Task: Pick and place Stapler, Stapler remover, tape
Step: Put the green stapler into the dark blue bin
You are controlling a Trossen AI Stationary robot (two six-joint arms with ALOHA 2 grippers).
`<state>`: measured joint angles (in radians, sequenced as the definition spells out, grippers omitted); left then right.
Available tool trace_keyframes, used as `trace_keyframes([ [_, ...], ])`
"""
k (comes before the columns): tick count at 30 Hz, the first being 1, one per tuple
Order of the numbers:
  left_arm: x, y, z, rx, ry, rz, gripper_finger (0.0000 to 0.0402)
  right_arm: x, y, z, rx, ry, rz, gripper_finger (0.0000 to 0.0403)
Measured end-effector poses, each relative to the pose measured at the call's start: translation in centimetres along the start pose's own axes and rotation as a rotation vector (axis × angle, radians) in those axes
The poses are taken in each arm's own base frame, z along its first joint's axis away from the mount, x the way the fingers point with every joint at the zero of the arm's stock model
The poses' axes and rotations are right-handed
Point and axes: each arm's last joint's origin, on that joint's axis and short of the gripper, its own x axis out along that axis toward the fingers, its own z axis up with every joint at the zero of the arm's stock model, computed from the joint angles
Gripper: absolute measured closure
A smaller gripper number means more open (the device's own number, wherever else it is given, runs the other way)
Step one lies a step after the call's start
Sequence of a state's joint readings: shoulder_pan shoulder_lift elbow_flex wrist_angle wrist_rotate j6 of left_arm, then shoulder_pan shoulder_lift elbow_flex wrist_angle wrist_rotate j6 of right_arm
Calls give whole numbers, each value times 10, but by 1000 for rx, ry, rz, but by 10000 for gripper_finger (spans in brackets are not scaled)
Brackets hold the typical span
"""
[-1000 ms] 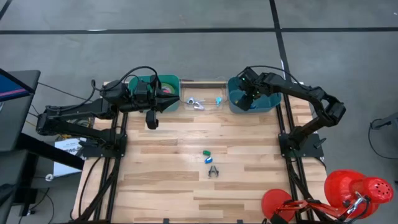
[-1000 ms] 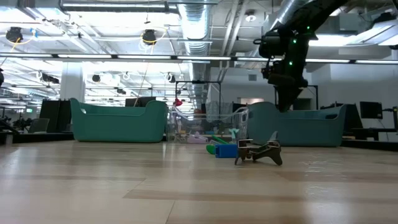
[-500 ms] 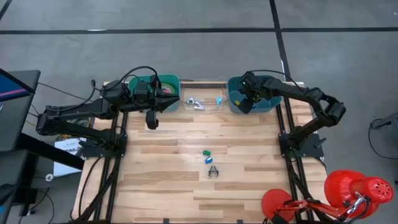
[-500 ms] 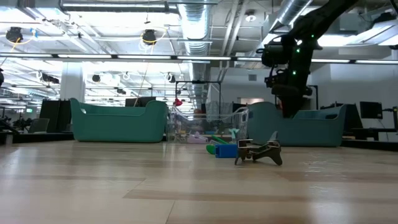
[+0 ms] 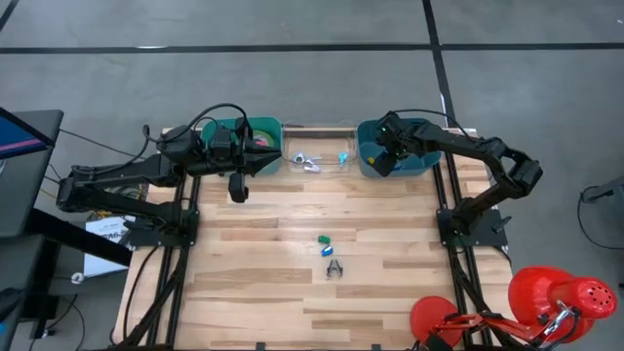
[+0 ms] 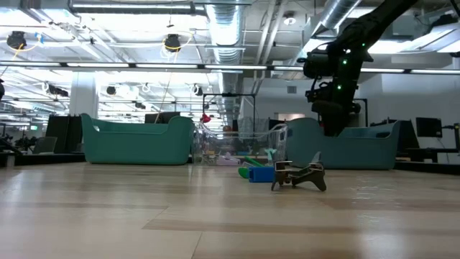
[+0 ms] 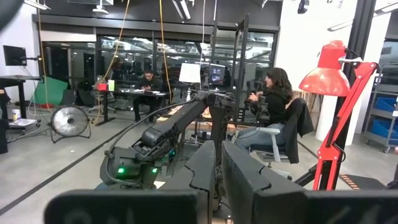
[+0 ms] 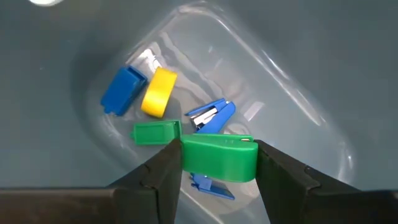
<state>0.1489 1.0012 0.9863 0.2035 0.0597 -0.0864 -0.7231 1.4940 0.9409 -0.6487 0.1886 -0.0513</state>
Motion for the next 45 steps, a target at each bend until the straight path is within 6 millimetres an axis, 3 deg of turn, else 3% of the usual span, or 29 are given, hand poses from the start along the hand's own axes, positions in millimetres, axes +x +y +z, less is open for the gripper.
trace_keyframes([
  [6, 0, 0, 0, 0, 0, 0, 380, 0, 0, 0, -2, 0, 3, 219],
  [16, 0, 0, 0, 0, 0, 0, 380, 0, 0, 0, -1, 1, 5, 127],
  [27, 0, 0, 0, 0, 0, 0, 380, -9, 17, 3, -63, -2, 31, 117],
  [35, 0, 0, 0, 0, 0, 0, 380, -38, 34, 13, -150, 37, 57, 117],
  [45, 0, 0, 0, 0, 0, 0, 380, -94, 67, 37, -269, -83, 115, 117],
])
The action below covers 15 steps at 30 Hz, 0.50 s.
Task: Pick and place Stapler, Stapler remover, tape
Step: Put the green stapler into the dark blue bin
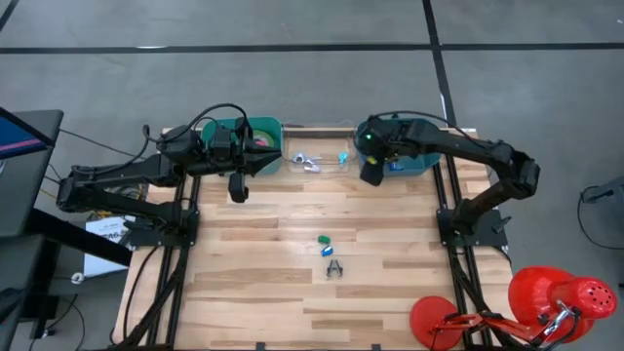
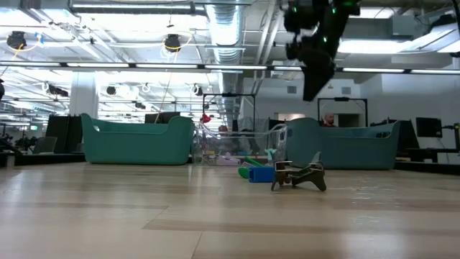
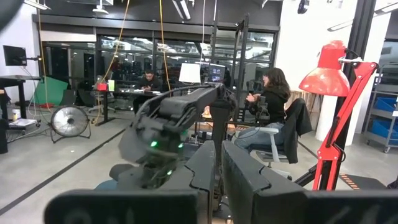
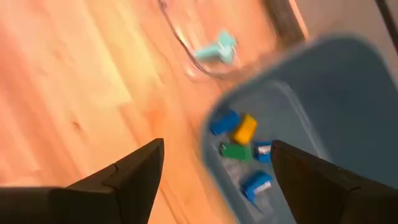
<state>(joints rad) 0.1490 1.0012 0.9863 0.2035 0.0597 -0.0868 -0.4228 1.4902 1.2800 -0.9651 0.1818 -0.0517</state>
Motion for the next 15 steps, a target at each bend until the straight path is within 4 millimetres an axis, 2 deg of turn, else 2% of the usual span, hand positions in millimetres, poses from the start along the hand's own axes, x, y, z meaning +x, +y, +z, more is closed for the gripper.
trace_keyframes([
  [7, 0, 0, 0, 0, 0, 0, 380, -27, 33, 14, -112, -101, 53, 117],
  [15, 0, 0, 0, 0, 0, 0, 380, -43, 77, 12, -287, -158, 219, 117],
])
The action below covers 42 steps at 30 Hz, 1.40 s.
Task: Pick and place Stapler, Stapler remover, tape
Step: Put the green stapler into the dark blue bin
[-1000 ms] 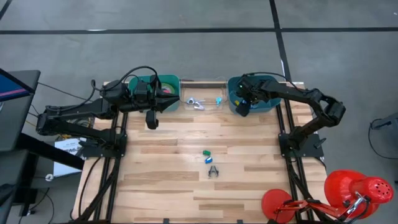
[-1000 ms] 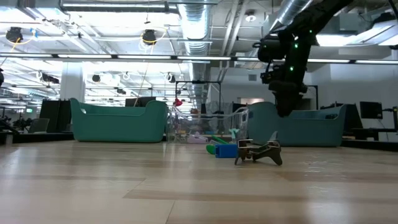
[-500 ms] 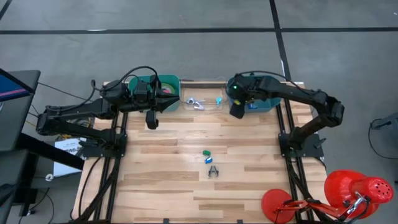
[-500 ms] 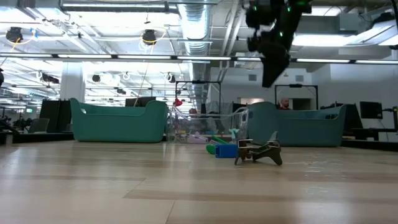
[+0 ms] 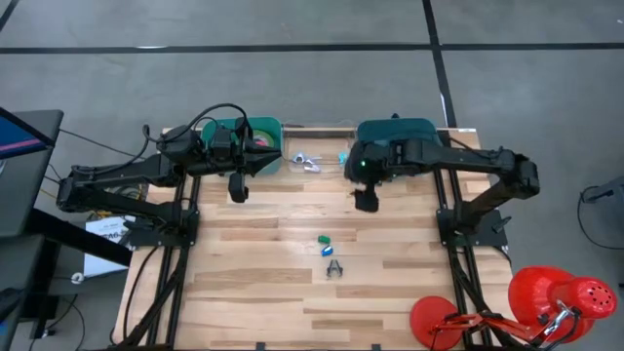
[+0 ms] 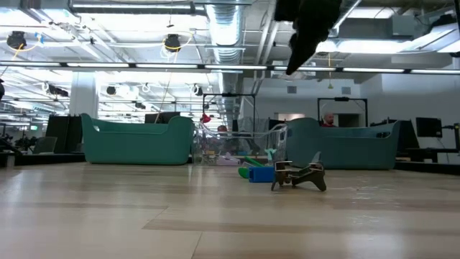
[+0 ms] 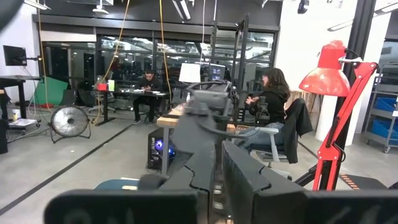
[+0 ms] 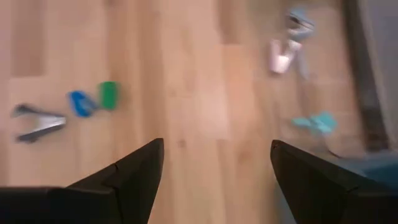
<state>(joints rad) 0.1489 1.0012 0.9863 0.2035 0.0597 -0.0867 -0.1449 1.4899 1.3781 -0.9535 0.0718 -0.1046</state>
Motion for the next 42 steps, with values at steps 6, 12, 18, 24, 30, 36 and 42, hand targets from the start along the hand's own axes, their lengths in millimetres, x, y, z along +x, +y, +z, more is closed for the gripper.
trace_keyframes([
  [6, 0, 0, 0, 0, 0, 0, 380, -4, 37, 3, -114, -27, 106, 117],
  [12, 0, 0, 0, 0, 0, 0, 380, -7, 67, 4, -200, -56, 154, 117],
  [18, 0, 0, 0, 0, 0, 0, 380, -11, 83, 9, -236, -124, 179, 117],
  [24, 0, 0, 0, 0, 0, 0, 380, -11, 83, 13, -200, -165, 180, 117],
  [30, 0, 0, 0, 0, 0, 0, 380, 2, 86, 17, -197, -152, 176, 117],
  [36, 0, 0, 0, 0, 0, 0, 380, 19, 90, 19, -202, -119, 175, 117],
  [42, 0, 0, 0, 0, 1, 0, 380, 25, 88, 25, -197, -144, 168, 117],
])
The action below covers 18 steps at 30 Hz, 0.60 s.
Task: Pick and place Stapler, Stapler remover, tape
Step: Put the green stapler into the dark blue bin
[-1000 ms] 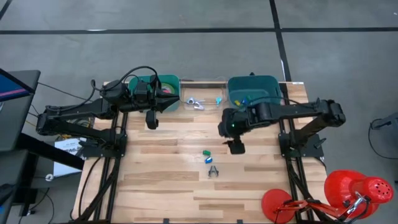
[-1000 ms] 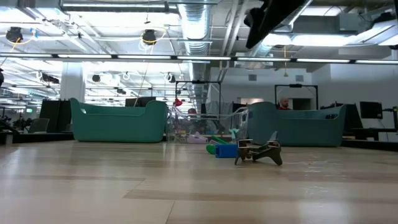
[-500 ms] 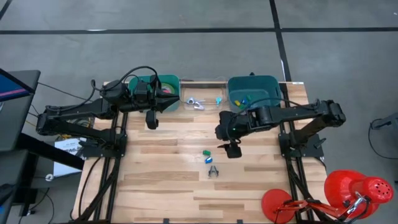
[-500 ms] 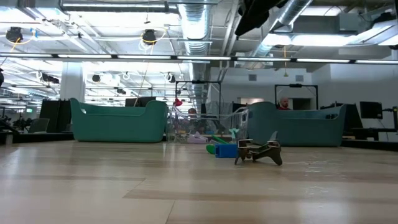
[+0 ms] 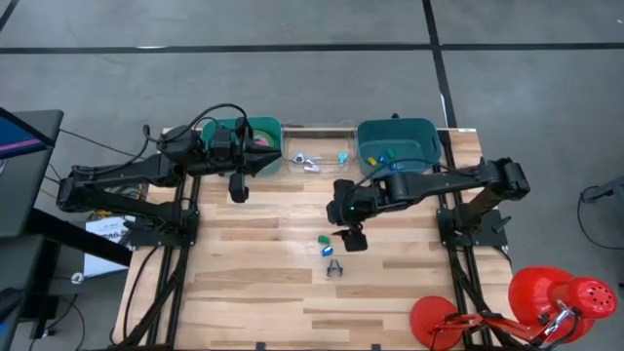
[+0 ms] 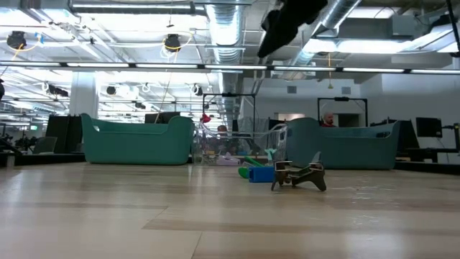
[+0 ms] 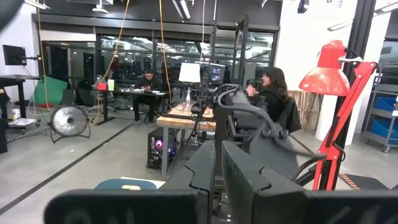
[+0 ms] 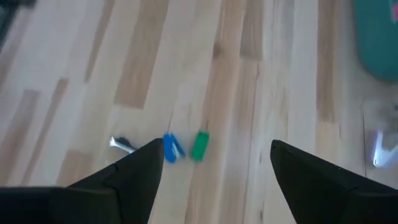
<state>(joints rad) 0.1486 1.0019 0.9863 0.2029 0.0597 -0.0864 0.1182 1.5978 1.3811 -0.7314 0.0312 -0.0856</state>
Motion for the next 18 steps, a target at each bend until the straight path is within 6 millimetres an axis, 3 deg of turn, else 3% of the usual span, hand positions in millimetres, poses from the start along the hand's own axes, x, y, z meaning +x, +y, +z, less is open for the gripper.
trace_keyframes([
  [14, 0, 0, 0, 0, 2, 1, 380, 0, -15, -4, 22, 22, -29, 117],
  [18, -2, 1, -7, -5, 90, 8, 380, 0, -14, -4, 25, 21, -29, 117],
])
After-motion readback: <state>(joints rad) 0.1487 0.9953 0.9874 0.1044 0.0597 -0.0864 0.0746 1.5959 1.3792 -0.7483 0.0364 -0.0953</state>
